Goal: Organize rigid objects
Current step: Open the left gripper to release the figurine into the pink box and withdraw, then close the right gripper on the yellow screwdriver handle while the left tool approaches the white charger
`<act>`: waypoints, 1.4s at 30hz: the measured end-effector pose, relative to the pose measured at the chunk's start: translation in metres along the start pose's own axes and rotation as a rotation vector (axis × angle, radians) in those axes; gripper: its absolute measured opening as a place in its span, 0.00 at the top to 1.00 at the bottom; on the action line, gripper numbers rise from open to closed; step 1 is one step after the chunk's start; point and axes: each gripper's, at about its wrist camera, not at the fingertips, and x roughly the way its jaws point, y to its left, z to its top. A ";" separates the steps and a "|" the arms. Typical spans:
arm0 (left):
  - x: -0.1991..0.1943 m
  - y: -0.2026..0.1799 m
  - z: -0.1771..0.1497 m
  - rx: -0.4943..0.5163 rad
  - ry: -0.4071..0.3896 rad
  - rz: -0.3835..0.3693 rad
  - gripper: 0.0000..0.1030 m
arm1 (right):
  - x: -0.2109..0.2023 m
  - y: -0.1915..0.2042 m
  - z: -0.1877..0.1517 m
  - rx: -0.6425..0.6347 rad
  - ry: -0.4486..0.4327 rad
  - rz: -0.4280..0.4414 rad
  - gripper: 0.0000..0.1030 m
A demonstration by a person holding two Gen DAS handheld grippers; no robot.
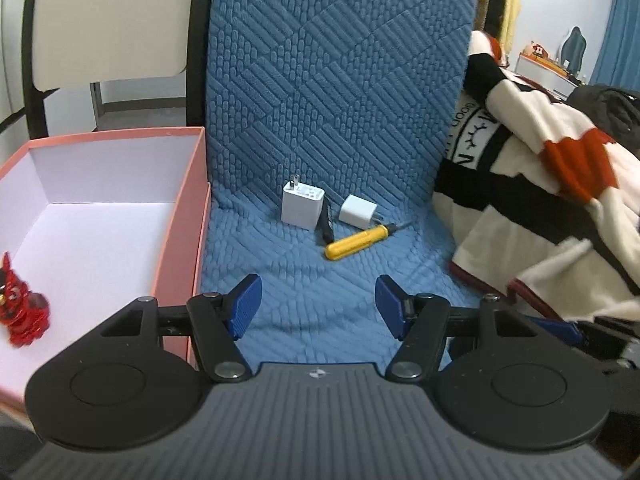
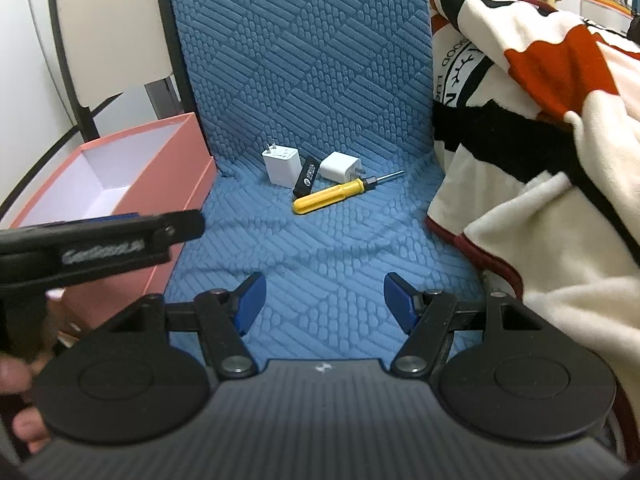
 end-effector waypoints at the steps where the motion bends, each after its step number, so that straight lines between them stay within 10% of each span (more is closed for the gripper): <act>1: 0.009 0.003 0.002 -0.011 -0.001 -0.003 0.34 | 0.002 -0.001 0.002 0.007 0.001 0.001 0.34; 42: 0.210 0.059 0.101 -0.209 0.286 -0.054 0.34 | 0.201 0.006 0.075 0.125 0.149 -0.007 0.34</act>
